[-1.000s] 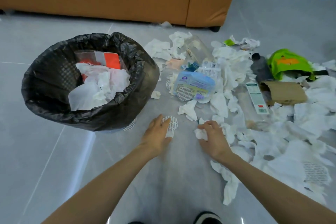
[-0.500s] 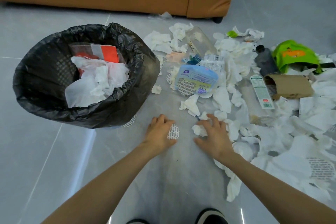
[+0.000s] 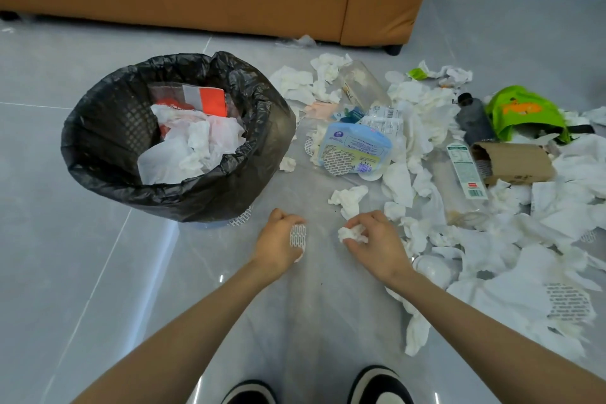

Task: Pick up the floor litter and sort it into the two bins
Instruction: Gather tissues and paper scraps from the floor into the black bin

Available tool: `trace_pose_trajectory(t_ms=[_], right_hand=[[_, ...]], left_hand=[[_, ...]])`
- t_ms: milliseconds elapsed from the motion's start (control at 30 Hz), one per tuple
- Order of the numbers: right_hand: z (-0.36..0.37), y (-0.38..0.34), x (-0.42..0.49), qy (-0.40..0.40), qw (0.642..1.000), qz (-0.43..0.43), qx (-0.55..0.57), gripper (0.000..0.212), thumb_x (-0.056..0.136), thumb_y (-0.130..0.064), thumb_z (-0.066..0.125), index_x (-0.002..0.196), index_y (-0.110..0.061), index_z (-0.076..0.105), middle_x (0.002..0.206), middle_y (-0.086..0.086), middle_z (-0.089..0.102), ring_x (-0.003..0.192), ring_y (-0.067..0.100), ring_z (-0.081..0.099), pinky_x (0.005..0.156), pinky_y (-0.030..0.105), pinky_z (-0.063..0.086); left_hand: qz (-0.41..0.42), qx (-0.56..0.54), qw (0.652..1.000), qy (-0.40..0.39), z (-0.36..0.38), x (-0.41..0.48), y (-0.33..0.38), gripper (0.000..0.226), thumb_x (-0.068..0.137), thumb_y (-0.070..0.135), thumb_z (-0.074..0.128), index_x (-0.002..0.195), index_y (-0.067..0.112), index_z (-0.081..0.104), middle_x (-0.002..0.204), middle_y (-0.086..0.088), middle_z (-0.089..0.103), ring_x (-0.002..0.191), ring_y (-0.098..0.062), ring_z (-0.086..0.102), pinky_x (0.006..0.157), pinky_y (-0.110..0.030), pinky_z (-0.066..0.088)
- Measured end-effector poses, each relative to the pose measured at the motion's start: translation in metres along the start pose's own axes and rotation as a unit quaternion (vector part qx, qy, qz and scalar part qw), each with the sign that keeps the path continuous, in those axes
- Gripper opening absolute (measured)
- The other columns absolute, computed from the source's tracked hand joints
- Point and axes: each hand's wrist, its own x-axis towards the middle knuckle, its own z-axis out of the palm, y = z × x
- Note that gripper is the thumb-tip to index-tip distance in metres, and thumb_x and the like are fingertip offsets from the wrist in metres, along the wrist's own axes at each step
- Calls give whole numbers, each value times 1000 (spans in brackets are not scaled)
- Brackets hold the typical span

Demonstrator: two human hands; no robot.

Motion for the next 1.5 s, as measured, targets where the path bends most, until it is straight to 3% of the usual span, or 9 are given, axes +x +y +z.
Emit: trace_pose_trajectory(t_ms=[367, 567, 633, 700, 767, 867, 1167, 1333, 1500], right_hand=[[-100, -114, -3, 118, 980, -73, 142, 18, 82, -16, 69, 94, -27, 62, 107, -6, 54, 84, 9, 54, 65, 4, 40], [-118, -206, 17, 27, 973, -97, 207, 15, 81, -20, 71, 94, -23, 64, 97, -11, 59, 84, 9, 57, 78, 22, 48], [-110, -233, 27, -11, 966, -67, 251, 18, 81, -21, 70, 98, -23, 63, 104, 1, 61, 88, 18, 62, 86, 33, 53], [-102, -253, 32, -67, 949, -32, 306, 31, 84, -17, 68, 114, -18, 61, 118, 11, 58, 89, 20, 63, 83, 31, 55], [-96, -260, 32, -109, 942, -27, 317, 44, 84, -13, 69, 125, -18, 55, 131, 10, 48, 110, 20, 58, 82, 28, 55], [-95, -252, 23, -112, 950, -23, 291, 43, 86, -10, 65, 127, -19, 55, 139, 8, 42, 126, 20, 46, 84, 30, 54], [-109, -155, 5, -49, 964, 81, 248, 29, 89, -5, 58, 117, -13, 59, 124, 5, 55, 99, 17, 54, 84, 34, 50], [-112, -75, -16, -34, 978, 123, 162, 27, 85, -6, 62, 110, -15, 61, 109, 2, 55, 90, 16, 55, 61, 20, 44], [-104, 0, -46, -75, 982, 160, 61, 27, 78, -7, 68, 102, -18, 61, 99, 1, 54, 87, 14, 52, 64, 18, 42]], left_hand=[[143, -99, 966, 193, -119, -52, 71, 48, 81, 5, 67, 125, 21, 56, 120, 0, 52, 111, -11, 50, 87, -5, 27], [110, -94, 944, 298, -212, -68, 59, 44, 86, 13, 65, 128, 21, 53, 131, 6, 54, 125, -10, 44, 99, -14, 29], [75, -98, 945, 302, -228, -69, 46, 47, 87, 11, 63, 132, 18, 51, 136, 3, 52, 126, -14, 46, 103, -23, 33], [51, -88, 953, 287, -235, -71, 32, 54, 88, 9, 61, 138, 17, 44, 142, 0, 46, 122, -17, 50, 101, -25, 36], [36, -52, 962, 264, -232, -73, 20, 58, 89, 9, 59, 142, 15, 37, 148, -4, 38, 134, -17, 38, 106, -26, 31], [27, -19, 968, 250, -223, -75, 7, 56, 90, 12, 58, 142, 15, 37, 151, -10, 31, 145, -19, 15, 113, -29, 20], [155, 17, 959, 236, -167, -68, 51, 40, 92, 14, 53, 131, 19, 50, 132, 2, 52, 122, -15, 46, 99, -19, 32], [183, -12, 972, 150, -111, -53, 87, 44, 89, 7, 51, 131, 19, 49, 129, -1, 50, 114, -19, 54, 98, -27, 40], [161, -27, 985, 58, -45, -41, 100, 41, 90, 7, 52, 130, 17, 50, 131, -4, 49, 107, -21, 56, 91, -18, 35]])
